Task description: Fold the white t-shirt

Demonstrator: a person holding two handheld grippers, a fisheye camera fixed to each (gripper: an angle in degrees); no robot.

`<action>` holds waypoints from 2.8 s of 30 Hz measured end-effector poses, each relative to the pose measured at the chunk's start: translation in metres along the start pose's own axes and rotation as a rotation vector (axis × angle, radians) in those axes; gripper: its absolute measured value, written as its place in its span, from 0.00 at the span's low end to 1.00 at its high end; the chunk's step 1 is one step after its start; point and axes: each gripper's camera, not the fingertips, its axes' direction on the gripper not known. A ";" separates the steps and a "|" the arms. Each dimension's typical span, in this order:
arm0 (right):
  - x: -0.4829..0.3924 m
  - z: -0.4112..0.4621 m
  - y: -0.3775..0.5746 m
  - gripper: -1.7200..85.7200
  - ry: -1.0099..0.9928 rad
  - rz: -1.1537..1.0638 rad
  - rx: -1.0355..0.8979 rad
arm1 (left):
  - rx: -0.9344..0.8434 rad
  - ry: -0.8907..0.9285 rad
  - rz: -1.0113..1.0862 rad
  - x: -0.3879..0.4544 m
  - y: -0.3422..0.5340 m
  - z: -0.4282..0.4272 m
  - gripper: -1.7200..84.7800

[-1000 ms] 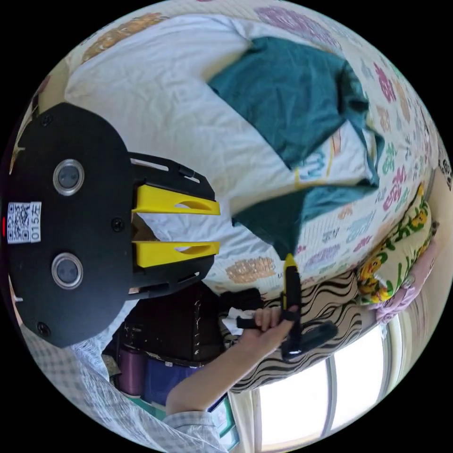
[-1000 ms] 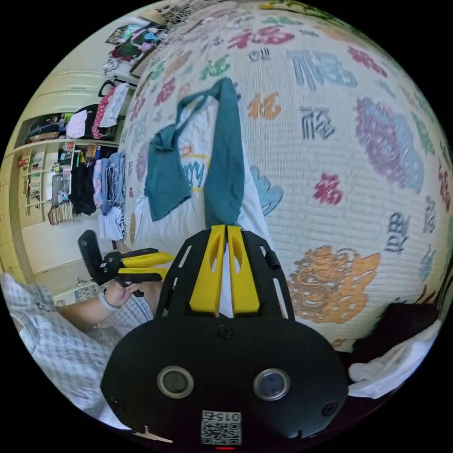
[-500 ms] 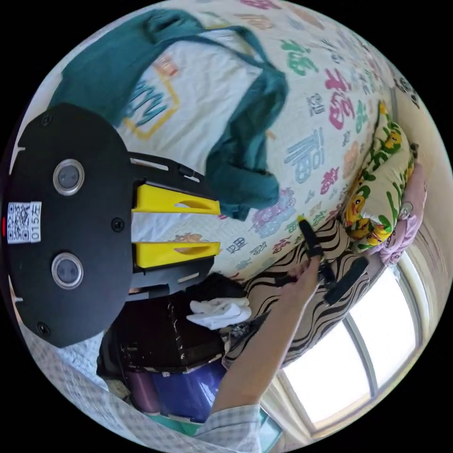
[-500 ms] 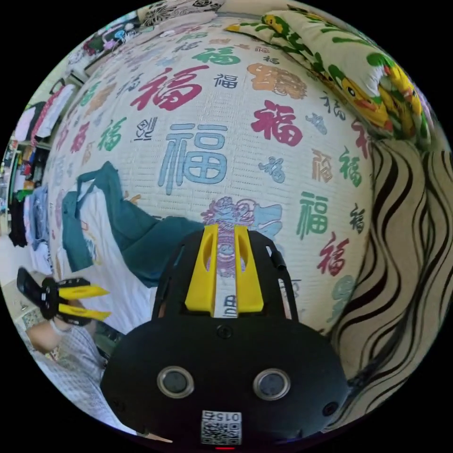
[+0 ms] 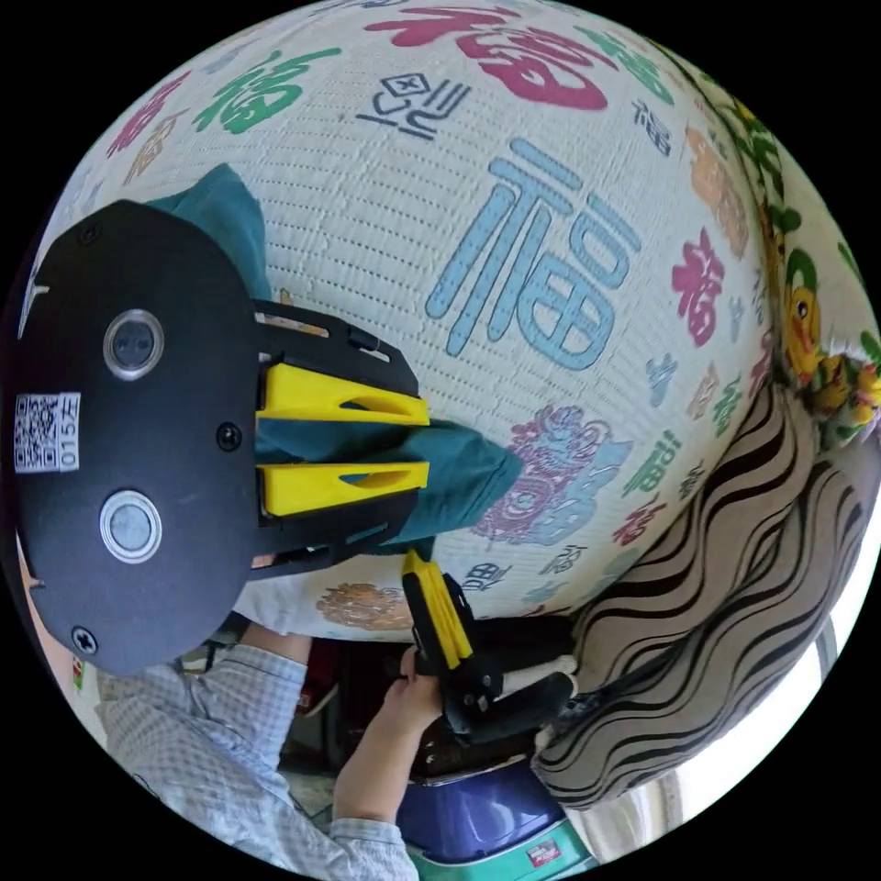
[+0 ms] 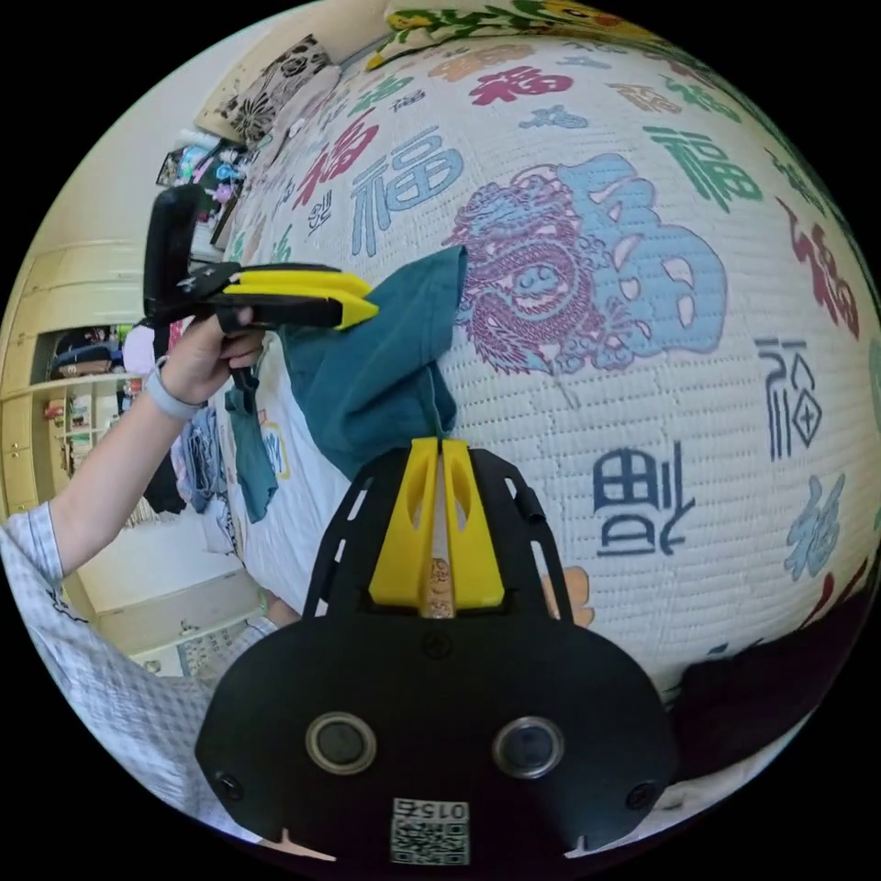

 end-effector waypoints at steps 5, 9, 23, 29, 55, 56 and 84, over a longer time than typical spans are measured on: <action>0.038 -0.010 0.052 0.01 -0.142 0.202 0.089 | 0.102 0.049 0.042 0.009 -0.012 -0.015 0.04; 0.048 0.002 0.070 0.01 -0.184 0.268 0.093 | 0.148 0.071 0.042 0.006 -0.032 -0.024 0.06; 0.046 -0.005 0.068 0.02 -0.155 0.288 0.214 | 0.085 -0.050 0.199 0.042 -0.082 -0.007 0.01; 0.055 0.022 0.076 0.02 -0.236 0.408 0.183 | 0.066 -0.029 0.140 0.019 -0.088 -0.006 0.01; -0.279 0.184 -0.022 0.11 -0.089 -0.292 -0.261 | 0.323 -0.201 -0.926 0.055 0.473 -0.047 0.12; -0.294 0.201 -0.024 0.10 -0.028 -0.293 -0.298 | 0.327 -0.178 -0.927 0.051 0.481 -0.041 0.12; -0.476 0.289 -0.035 0.09 0.027 -0.221 -0.349 | 0.693 0.004 -0.936 0.022 0.677 -0.041 0.01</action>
